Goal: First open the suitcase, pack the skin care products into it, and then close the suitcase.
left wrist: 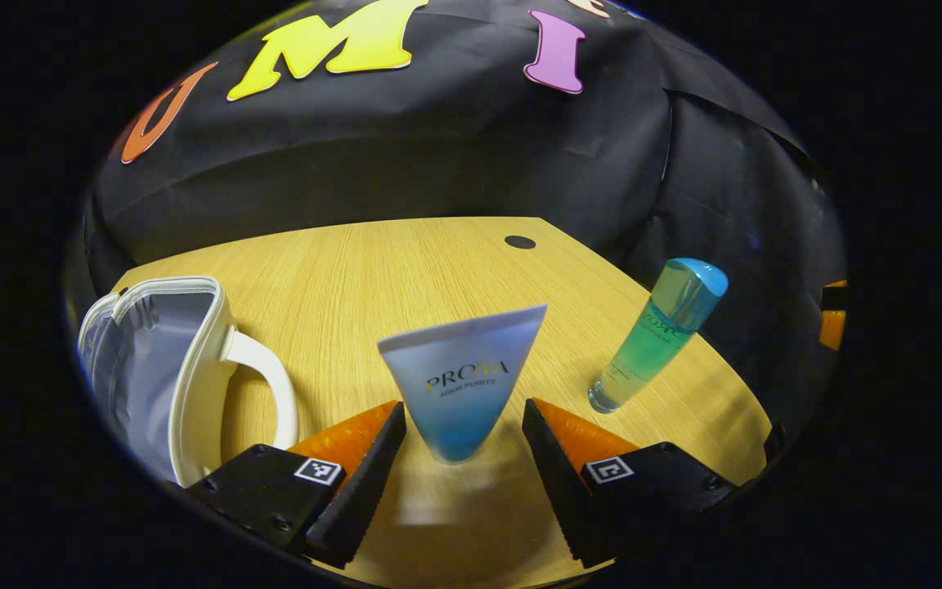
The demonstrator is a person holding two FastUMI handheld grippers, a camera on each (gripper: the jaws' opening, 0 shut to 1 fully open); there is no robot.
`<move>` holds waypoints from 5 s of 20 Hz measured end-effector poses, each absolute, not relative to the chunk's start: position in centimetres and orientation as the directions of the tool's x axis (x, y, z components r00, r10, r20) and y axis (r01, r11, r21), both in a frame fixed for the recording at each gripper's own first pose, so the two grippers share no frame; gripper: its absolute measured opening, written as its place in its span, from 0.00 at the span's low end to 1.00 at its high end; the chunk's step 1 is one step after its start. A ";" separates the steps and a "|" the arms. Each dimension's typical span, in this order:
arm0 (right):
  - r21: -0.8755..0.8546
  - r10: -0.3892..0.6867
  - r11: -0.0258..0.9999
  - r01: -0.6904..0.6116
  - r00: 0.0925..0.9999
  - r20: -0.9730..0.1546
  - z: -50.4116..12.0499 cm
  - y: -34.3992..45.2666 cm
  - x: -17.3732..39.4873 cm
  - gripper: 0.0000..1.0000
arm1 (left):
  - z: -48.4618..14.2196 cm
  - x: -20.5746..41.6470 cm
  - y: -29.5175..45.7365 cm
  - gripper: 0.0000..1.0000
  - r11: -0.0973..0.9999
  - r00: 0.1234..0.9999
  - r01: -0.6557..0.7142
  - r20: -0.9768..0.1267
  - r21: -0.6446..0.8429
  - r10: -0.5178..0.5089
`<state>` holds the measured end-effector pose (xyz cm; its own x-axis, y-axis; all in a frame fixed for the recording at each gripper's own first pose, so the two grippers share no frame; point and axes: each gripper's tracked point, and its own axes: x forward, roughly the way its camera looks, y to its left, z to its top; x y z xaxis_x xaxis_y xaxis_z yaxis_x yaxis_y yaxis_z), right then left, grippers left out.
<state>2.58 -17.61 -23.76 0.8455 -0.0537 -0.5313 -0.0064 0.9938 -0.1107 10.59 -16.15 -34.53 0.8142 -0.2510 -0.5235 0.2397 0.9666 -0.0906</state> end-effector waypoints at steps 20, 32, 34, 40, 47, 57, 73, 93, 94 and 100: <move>-0.068 0.224 0.954 -0.292 0.846 -0.484 -26.6 -3.3 12.7 0.81 | -25.7 6.9 -12.5 0.46 0.976 0.848 0.205 -0.486 -0.067 -0.211; 0.029 0.168 0.983 -0.184 0.812 -0.558 -32.6 -1.7 16.8 0.41 | -14.7 1.5 -2.4 0.46 0.995 0.911 0.093 -0.401 -0.021 -0.093; 0.018 0.153 0.985 -0.174 0.811 -0.565 -32.7 -1.4 16.5 0.38 | -14.5 1.3 -1.3 0.46 0.996 0.911 0.091 -0.402 -0.013 -0.089; 0.048 0.157 0.986 -0.158 0.805 -0.573 -30.4 1.2 12.3 0.34 | -16.0 1.5 5.2 0.46 0.999 0.907 0.053 -0.419 0.007 -0.045; 0.103 0.200 0.980 -0.172 0.833 -0.516 -24.6 6.8 7.2 0.34 | -28.2 3.6 14.5 0.47 0.999 0.764 -0.049 -0.643 0.007 0.042; 0.073 0.208 0.978 -0.198 0.846 -0.491 -20.0 9.1 3.0 0.34 | -35.8 2.3 14.3 0.47 0.998 0.552 -0.065 -0.832 0.022 0.055; 0.115 0.279 0.959 -0.259 0.796 -0.537 -21.2 8.8 1.9 0.34 | -36.5 2.8 14.3 0.49 0.996 0.358 -0.071 -0.931 0.051 0.073; 0.150 0.412 0.902 -0.404 0.710 -0.571 -22.3 27.7 8.2 0.34 | -18.3 -3.4 17.3 0.93 0.996 0.769 -0.085 -0.634 0.027 0.083; 0.137 0.409 0.901 -0.411 0.703 -0.581 -23.0 29.5 8.7 0.34 | -16.8 -4.5 18.1 0.93 0.995 0.792 -0.092 -0.604 0.026 0.088; 0.106 0.358 0.914 -0.391 0.658 -0.662 -28.8 36.1 8.2 0.34 | -10.6 -7.2 20.7 0.93 0.996 0.924 -0.086 -0.374 0.002 0.081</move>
<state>8.17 36.07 -28.84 0.6582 0.3578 -0.6624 -0.3906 0.9145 0.1059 -7.22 20.71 -10.59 0.9240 0.0809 -0.3737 -0.0862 0.9963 0.0024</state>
